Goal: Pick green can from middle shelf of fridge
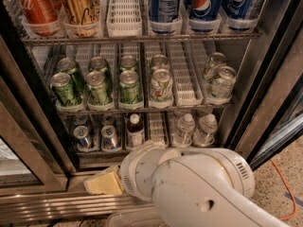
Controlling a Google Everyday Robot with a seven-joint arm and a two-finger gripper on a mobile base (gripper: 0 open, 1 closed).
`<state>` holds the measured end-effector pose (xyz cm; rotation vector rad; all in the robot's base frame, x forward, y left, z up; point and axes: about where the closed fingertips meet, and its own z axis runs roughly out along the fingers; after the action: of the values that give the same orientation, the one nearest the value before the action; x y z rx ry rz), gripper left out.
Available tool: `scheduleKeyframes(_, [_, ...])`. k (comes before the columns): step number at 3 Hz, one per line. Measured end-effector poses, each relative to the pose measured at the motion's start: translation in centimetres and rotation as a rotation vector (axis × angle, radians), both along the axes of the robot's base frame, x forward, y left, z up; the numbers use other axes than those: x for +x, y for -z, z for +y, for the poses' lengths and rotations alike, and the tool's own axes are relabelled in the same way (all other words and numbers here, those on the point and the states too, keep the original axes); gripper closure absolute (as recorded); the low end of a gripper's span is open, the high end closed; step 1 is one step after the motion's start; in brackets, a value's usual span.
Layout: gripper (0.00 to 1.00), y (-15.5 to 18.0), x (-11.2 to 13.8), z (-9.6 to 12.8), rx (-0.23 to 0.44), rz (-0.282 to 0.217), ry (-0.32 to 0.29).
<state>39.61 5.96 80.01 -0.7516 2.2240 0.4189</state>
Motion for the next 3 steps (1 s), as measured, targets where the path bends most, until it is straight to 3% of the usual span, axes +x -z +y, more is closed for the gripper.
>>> scheduleKeyframes(2, [0.00, 0.9, 0.1, 1.0, 0.035, -0.010, 0.021])
scheduleKeyframes(3, [0.00, 1.7, 0.9, 0.6, 0.076, -0.039, 0.082])
